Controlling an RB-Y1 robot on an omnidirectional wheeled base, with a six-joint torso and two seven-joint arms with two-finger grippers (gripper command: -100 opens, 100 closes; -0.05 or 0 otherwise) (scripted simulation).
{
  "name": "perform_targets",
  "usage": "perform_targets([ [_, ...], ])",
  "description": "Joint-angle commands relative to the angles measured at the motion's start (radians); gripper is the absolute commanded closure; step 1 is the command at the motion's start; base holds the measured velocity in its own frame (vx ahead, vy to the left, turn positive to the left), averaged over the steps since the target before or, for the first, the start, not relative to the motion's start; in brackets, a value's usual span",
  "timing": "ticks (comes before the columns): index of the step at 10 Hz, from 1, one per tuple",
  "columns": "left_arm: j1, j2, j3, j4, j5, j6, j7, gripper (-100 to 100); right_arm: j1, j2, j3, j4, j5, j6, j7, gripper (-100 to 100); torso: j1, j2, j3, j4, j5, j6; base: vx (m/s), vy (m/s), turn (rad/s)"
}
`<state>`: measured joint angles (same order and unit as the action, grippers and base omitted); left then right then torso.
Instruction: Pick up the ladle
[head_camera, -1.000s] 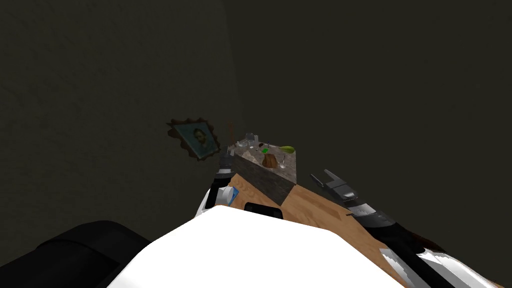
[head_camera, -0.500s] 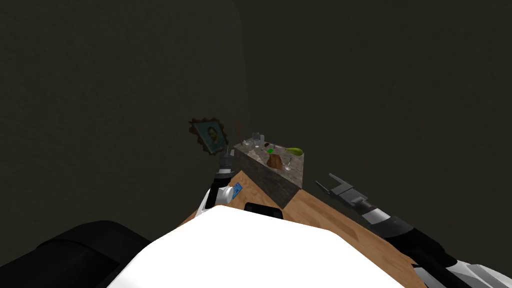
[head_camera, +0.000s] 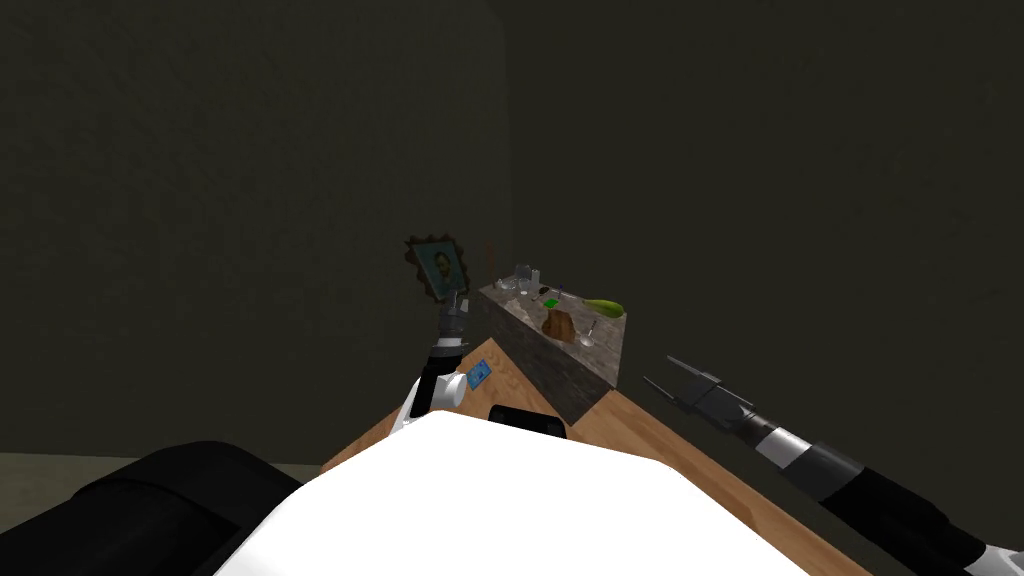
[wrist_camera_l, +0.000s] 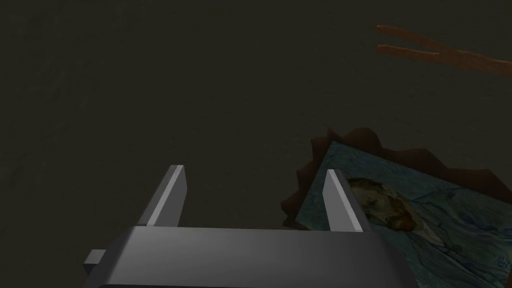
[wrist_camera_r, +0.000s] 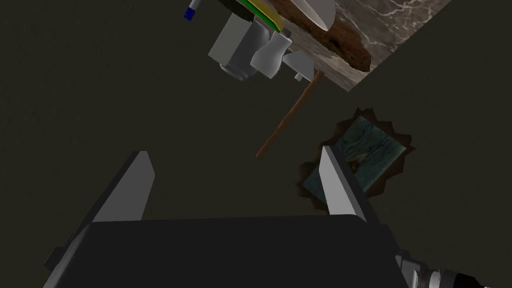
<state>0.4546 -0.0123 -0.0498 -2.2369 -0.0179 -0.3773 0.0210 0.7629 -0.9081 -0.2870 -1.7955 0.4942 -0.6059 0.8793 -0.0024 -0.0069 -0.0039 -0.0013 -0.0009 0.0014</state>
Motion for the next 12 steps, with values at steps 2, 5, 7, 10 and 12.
perform_targets([
  [2,0.000,0.000,0.000,0.000,0.000,0.000,0.000,0,0.020,-0.073,-0.001,0.037,0.030,-0.003,0.041,-100,0.000,-0.001,0.000,0.000,0.000,-0.001,0.007,-0.007,0.231],
  [5,0.000,0.000,0.000,0.000,0.000,0.000,0.000,0,0.067,-0.166,-0.004,0.095,0.079,-0.012,0.108,-100,0.001,-0.001,-0.001,0.000,0.000,0.000,0.016,-0.001,0.235],
  [7,0.000,0.000,0.000,0.000,0.000,0.000,0.000,0,0.091,-0.222,-0.004,0.123,0.103,-0.016,0.139,-100,0.001,-0.002,-0.001,0.000,0.000,0.000,0.030,0.004,0.212],
  [10,0.000,0.000,0.000,0.000,0.000,0.000,0.000,0,0.115,-0.294,-0.002,0.151,0.127,-0.020,0.168,-100,0.002,-0.003,-0.002,-0.001,0.000,-0.001,0.038,0.008,0.183],
  [12,0.000,0.000,0.000,0.000,0.000,0.000,0.000,0,0.138,-0.346,0.001,0.178,0.150,-0.024,0.196,-100,0.003,-0.004,-0.002,-0.001,0.001,-0.001,0.047,0.014,0.201],
])
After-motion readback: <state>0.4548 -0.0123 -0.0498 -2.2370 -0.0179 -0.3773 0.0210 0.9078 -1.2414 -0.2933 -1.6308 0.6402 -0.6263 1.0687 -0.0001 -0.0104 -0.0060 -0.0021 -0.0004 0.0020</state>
